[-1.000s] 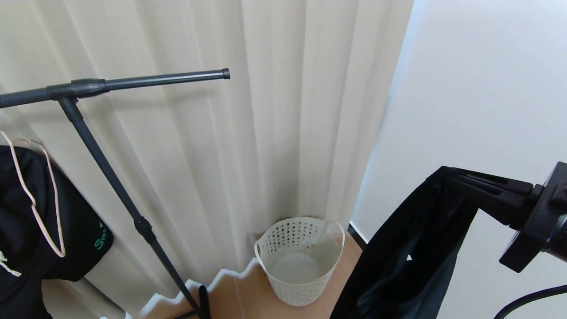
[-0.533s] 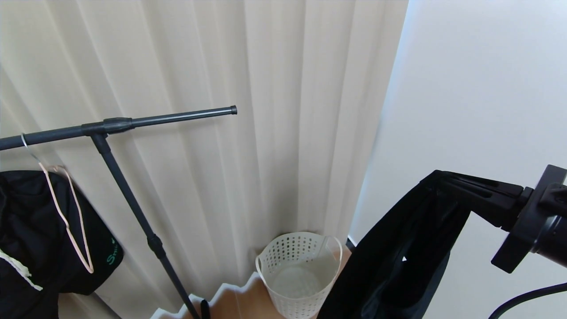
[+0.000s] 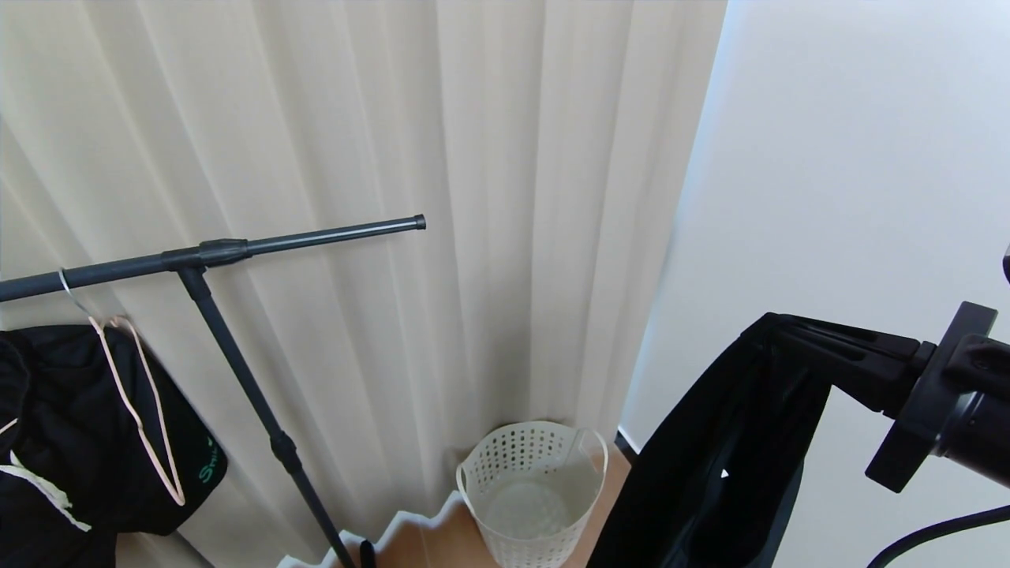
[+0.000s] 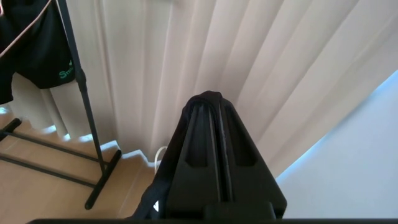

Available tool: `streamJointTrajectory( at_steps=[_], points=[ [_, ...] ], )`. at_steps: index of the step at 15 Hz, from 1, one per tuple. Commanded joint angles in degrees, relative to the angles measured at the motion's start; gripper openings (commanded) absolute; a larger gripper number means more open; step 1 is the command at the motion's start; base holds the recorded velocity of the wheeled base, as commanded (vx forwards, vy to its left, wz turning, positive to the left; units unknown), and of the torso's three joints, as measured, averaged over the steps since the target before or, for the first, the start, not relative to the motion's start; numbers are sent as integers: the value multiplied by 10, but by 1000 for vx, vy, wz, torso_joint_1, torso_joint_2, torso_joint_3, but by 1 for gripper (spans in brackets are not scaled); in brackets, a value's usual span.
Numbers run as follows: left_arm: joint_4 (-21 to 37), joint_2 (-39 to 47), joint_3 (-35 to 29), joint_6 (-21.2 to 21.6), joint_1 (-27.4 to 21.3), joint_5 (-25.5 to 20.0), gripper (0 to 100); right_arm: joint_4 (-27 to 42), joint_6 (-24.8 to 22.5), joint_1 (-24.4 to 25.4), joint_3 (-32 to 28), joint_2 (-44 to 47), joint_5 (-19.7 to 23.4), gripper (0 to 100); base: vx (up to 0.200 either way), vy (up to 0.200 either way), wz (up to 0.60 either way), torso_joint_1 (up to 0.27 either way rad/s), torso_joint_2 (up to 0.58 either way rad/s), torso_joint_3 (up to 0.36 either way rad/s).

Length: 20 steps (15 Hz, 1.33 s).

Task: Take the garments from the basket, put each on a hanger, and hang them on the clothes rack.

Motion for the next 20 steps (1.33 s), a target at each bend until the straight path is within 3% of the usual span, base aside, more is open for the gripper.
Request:
streamJointTrajectory(
  at_steps=[1, 10, 14, 16, 20],
  points=[
    [0, 0, 0, -1, 0, -1, 100, -2, -5, 0, 3, 7, -2, 0, 0, 0, 0, 32, -51, -41],
    [1, 0, 0, -1, 0, -3, 100, -28, -8, -16, 7, 12, -3, 0, 0, 0, 533, 5, -1, -1],
    [1, 0, 0, -1, 0, -3, 100, -28, -8, -16, 7, 6, -3, 0, -200, 0, 0, 0, 2, -1],
    [1, 0, 0, -1, 0, -3, 100, -28, -8, -16, 10, -5, -3, 0, -200, 200, 0, 2, 5, -7],
    [1, 0, 0, -2, 0, -2, 100, -28, -8, -16, 11, -9, -2, 0, 0, 200, 0, -8, -1, 1]
  ],
)
